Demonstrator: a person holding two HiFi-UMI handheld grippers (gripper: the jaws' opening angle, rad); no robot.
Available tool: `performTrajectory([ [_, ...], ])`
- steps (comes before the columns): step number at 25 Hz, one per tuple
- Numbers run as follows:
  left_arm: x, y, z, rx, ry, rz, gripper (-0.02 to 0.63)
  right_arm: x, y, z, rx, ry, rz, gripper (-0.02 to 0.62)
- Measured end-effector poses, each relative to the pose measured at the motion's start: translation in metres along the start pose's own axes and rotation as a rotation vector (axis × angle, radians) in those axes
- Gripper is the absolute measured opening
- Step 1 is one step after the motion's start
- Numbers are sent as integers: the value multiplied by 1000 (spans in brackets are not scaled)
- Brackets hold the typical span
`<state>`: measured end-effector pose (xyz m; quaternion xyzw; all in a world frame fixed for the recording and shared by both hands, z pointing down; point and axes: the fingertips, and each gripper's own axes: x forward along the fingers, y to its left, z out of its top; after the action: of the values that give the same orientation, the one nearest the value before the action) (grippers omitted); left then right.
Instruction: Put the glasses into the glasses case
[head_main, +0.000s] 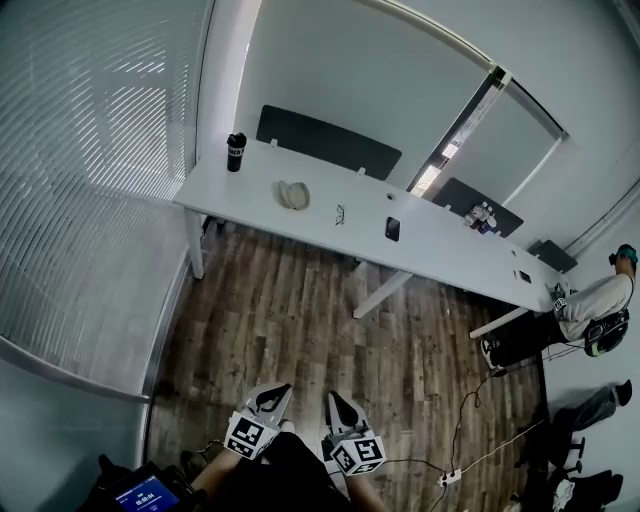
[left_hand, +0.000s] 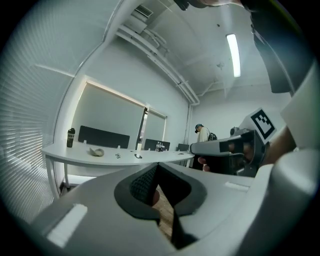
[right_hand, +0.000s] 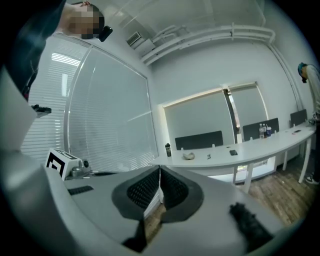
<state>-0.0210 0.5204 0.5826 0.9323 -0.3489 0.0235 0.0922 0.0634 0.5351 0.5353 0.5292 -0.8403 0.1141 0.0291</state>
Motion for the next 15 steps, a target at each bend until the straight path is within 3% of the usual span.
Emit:
performTrajectory([
  [5, 6, -8, -7, 44, 45, -68, 6, 9, -4, -8, 45, -1, -32, 8],
  [10, 19, 14, -7, 18, 66, -35, 6, 25, -11, -3, 58, -15, -11, 8],
  [15, 62, 20, -10, 68, 93, -26, 6, 33, -60, -6, 86, -18, -35, 8],
])
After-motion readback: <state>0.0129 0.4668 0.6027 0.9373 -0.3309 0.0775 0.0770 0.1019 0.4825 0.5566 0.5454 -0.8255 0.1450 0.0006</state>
